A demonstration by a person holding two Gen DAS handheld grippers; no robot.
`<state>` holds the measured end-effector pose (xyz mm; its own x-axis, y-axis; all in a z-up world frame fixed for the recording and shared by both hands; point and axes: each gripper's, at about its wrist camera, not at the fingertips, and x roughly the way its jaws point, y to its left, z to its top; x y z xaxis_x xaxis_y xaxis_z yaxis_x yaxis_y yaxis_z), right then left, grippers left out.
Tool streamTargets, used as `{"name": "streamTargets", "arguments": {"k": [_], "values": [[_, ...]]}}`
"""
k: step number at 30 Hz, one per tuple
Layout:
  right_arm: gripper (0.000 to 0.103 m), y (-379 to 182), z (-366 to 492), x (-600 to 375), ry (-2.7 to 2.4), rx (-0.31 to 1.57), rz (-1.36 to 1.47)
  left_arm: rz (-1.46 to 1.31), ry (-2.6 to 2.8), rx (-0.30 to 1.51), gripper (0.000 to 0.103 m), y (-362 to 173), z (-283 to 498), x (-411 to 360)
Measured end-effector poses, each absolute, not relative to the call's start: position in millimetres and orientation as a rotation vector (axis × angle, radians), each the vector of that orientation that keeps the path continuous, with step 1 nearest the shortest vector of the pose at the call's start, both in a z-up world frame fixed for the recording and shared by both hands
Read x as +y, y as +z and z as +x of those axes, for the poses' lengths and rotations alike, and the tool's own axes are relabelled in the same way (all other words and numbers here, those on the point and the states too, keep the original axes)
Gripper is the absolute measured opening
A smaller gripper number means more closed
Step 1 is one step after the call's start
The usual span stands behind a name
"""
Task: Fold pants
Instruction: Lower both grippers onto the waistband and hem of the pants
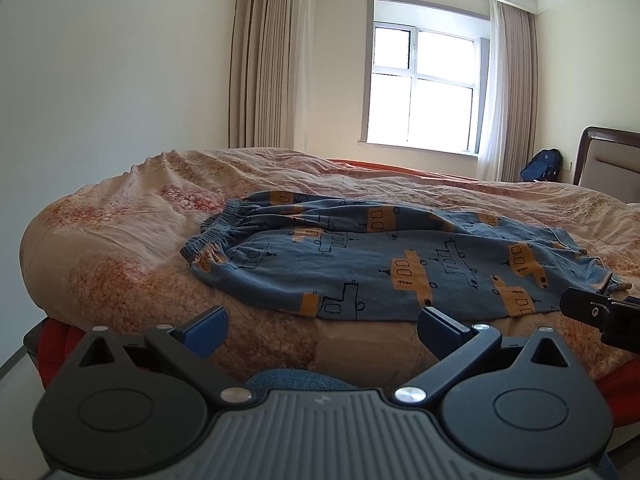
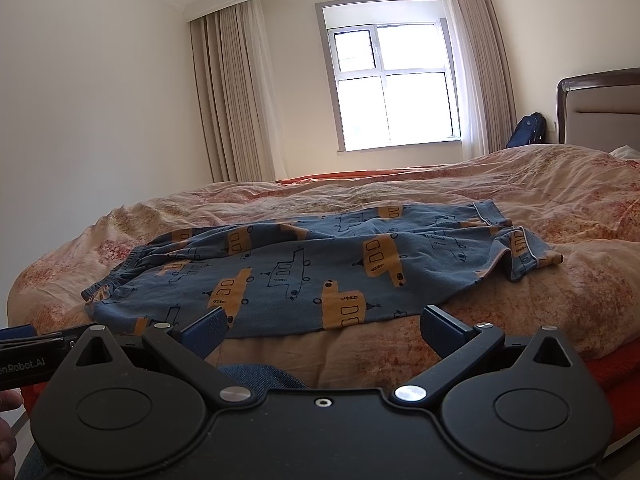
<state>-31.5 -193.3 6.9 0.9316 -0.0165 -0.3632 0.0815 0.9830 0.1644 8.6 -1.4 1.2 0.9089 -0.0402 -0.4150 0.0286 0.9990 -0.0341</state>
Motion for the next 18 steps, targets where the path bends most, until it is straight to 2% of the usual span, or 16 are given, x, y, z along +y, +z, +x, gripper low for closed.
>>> {"name": "streamTargets", "arguments": {"k": [18], "values": [[0.103,2.7,35.4,-225.7,-0.049,0.501,0.159,-0.147,-0.009,0.575,0.103,25.4,97.5,18.9]]}}
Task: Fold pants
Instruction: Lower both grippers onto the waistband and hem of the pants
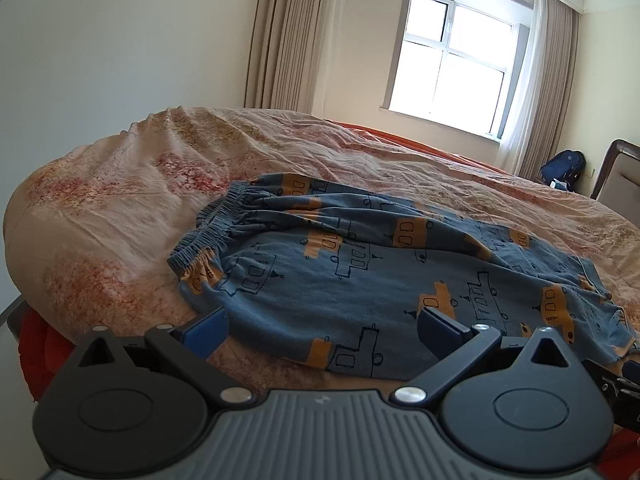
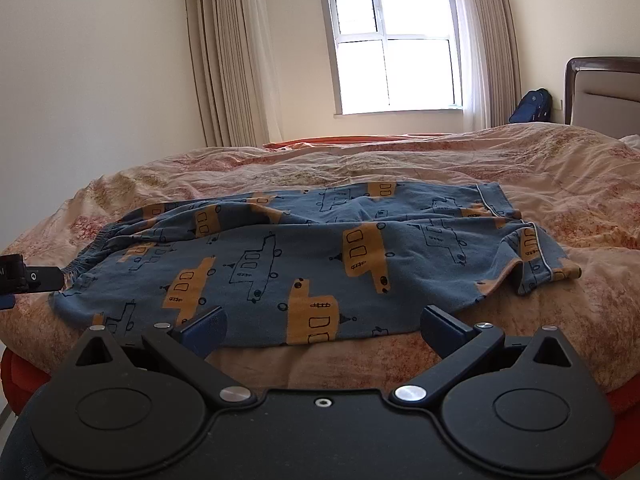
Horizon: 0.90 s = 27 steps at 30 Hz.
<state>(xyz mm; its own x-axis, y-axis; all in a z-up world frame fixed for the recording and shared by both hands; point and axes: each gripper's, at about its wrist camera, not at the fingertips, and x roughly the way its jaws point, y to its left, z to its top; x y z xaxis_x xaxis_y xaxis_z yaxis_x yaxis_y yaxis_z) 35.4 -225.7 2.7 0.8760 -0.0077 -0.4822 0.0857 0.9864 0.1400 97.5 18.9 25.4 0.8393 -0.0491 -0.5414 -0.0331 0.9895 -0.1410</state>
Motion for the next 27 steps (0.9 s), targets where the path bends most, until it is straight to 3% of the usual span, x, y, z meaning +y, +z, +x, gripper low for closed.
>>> {"name": "streamTargets", "arguments": {"k": [27], "values": [[0.103,0.7,128.2,-247.9,0.031,0.467,0.092,0.012,0.031,0.629,0.103,22.7,211.6,14.3]]}}
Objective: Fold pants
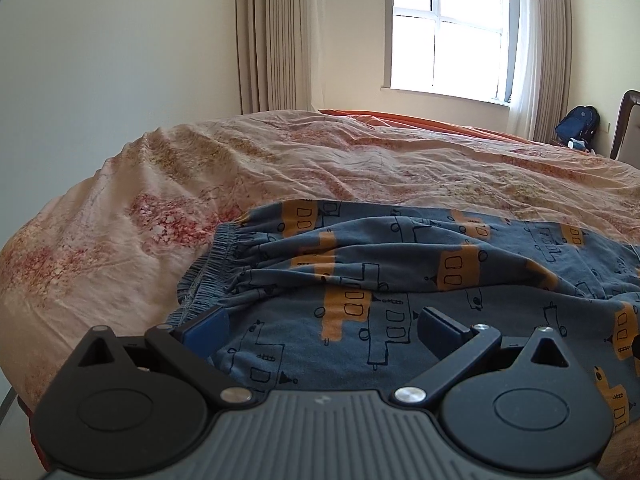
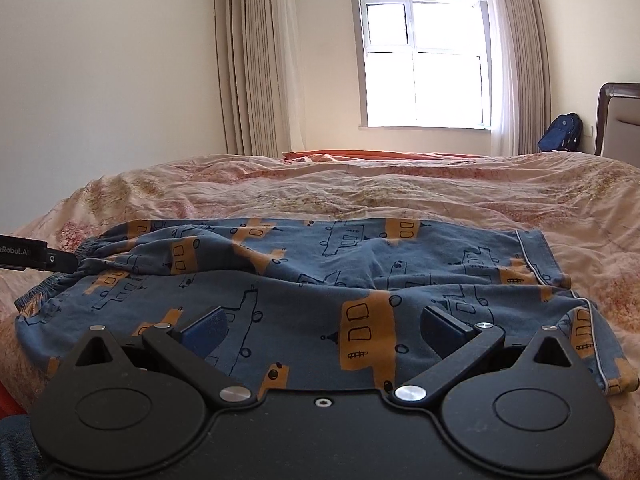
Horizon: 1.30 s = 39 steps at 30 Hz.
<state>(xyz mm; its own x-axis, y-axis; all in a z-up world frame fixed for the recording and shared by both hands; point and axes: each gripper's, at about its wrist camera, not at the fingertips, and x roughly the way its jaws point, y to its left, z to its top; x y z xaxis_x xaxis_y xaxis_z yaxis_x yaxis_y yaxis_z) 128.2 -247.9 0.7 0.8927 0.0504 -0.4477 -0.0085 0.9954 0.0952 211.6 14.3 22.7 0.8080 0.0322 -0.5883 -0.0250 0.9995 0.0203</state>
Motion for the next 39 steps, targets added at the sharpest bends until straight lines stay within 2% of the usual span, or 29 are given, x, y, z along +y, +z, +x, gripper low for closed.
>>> {"name": "streamTargets", "arguments": {"k": [12,17,21,26,33,35,38,39], "values": [[0.103,-4.5,136.2,-252.8,0.039,0.435,0.08,0.023,0.037,0.643,0.103,14.9,228.2,19.9],[0.103,0.4,154.8,-257.4,0.148,0.45,0.055,0.111,0.02,0.601,0.103,21.8,253.9,26.5],[0.103,16.3,198.9,-264.7,0.33,0.51,-0.003,0.204,0.003,0.598,0.103,27.3,297.0,42.4],[0.103,26.3,276.6,-266.3,0.405,0.558,-0.148,0.108,-0.067,0.676,0.103,28.9,364.1,84.5],[0.103,6.3,369.3,-279.7,0.555,0.592,-0.021,0.25,-0.196,0.725,0.102,0.5,423.1,91.6],[0.103,-1.0,385.0,-275.2,0.567,0.597,-0.049,0.298,-0.222,0.694,0.1,-6.2,427.6,89.4],[0.1,-16.7,407.9,-266.0,0.585,0.658,-0.131,0.268,-0.265,0.733,0.088,-12.3,437.3,95.0],[0.098,-22.5,412.5,-264.7,0.561,0.677,-0.141,0.247,-0.286,0.757,0.082,-13.6,441.8,97.8]]}}
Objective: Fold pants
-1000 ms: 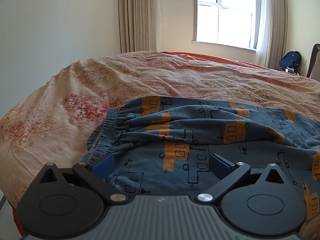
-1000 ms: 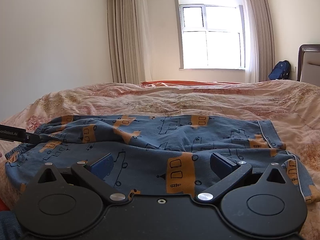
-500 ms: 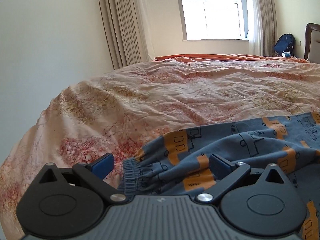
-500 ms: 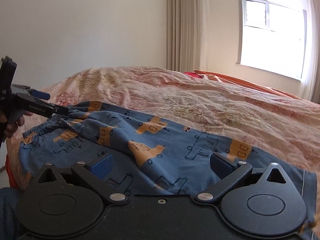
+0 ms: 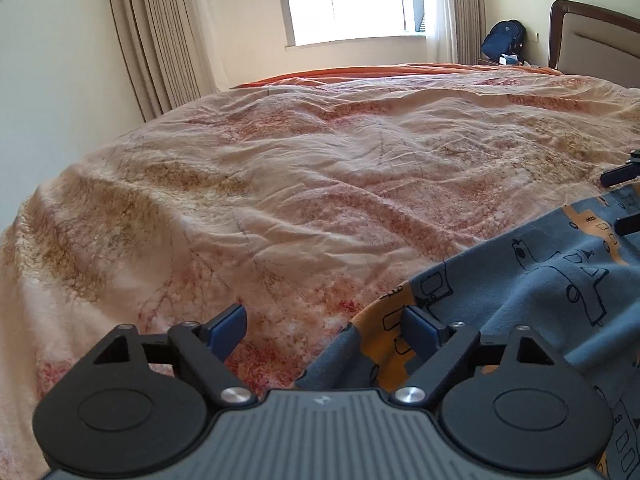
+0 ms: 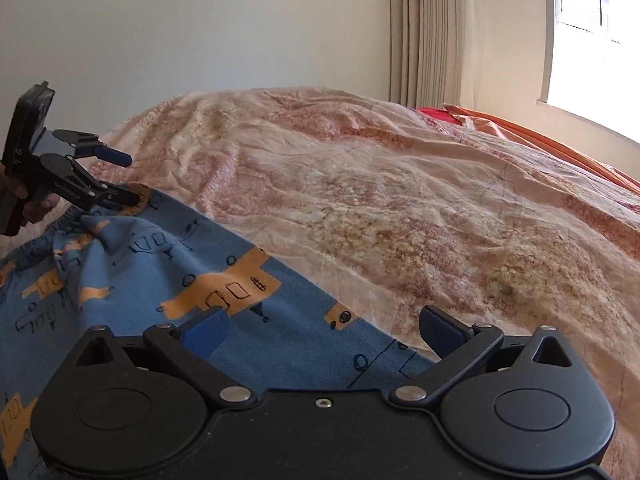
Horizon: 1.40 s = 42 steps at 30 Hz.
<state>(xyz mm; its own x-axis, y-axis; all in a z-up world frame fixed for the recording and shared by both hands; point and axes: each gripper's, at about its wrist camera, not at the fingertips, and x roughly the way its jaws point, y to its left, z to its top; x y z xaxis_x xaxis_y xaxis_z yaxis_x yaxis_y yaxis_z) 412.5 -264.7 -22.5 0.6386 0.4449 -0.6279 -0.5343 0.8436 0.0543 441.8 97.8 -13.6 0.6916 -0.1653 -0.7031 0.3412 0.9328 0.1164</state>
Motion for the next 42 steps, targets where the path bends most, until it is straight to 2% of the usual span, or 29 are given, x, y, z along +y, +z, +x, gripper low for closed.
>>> {"name": "streamTargets", "arguments": {"k": [3,5,7,8,10,11,12,14,15,16,18,19,20,21,23,24,30,36,42], "values": [[0.09,-29.7,424.1,-268.1,0.545,0.691,-0.112,0.223,-0.332,0.789,0.068,-14.5,446.6,100.5],[0.082,-28.6,429.3,-270.1,0.539,0.685,-0.099,0.235,-0.351,0.796,0.058,-13.2,449.2,98.3],[0.074,-28.1,436.0,-271.5,0.533,0.698,-0.101,0.231,-0.358,0.813,0.041,-10.8,452.2,95.2],[0.072,-28.2,438.1,-271.8,0.534,0.707,-0.102,0.227,-0.359,0.827,0.038,-10.2,452.9,94.3],[0.071,-28.9,443.5,-271.6,0.56,0.749,-0.096,0.246,-0.376,0.855,0.039,-8.9,453.3,90.8],[0.071,-28.7,444.2,-271.2,0.587,0.771,-0.094,0.267,-0.388,0.865,0.043,-8.8,452.9,89.0],[0.071,-27.7,443.0,-270.1,0.611,0.786,-0.099,0.283,-0.387,0.865,0.05,-8.6,452.0,87.8],[0.072,-26.1,440.0,-266.7,0.643,0.808,-0.122,0.28,-0.378,0.879,0.05,-9.1,452.7,87.9],[0.072,-25.5,438.0,-264.7,0.644,0.81,-0.137,0.274,-0.372,0.887,0.044,-8.8,453.4,88.3],[0.072,-25.2,437.0,-263.9,0.64,0.812,-0.142,0.262,-0.363,0.899,0.03,-8.1,454.1,88.8],[0.069,-24.7,435.7,-261.0,0.606,0.811,-0.148,0.243,-0.354,0.911,0.014,-5.1,453.3,89.4],[0.062,-24.1,434.4,-259.5,0.583,0.802,-0.152,0.24,-0.355,0.912,0.004,-3.0,450.4,88.7],[0.051,-23.7,432.6,-257.6,0.571,0.792,-0.159,0.247,-0.351,0.907,0.003,-1.0,446.6,87.0],[0.043,-23.0,429.1,-255.3,0.566,0.783,-0.169,0.258,-0.347,0.899,0.0,0.7,442.8,85.4],[0.008,-21.4,422.3,-250.8,0.544,0.768,-0.191,0.289,-0.328,0.864,0.0,6.9,431.9,80.0],[0.004,-20.4,419.1,-248.1,0.528,0.764,-0.212,0.304,-0.311,0.834,0.0,11.8,425.8,77.3],[0.0,2.0,406.8,-234.1,0.445,0.662,-0.314,0.307,-0.237,0.667,0.0,45.2,410.3,77.3],[0.0,25.4,420.6,-218.3,0.331,0.503,-0.355,0.277,-0.155,0.7,0.0,32.7,430.3,85.1],[0.0,-9.0,442.9,-199.5,0.346,0.59,-0.4,0.247,-0.179,0.736,0.0,5.4,432.4,95.4]]}}
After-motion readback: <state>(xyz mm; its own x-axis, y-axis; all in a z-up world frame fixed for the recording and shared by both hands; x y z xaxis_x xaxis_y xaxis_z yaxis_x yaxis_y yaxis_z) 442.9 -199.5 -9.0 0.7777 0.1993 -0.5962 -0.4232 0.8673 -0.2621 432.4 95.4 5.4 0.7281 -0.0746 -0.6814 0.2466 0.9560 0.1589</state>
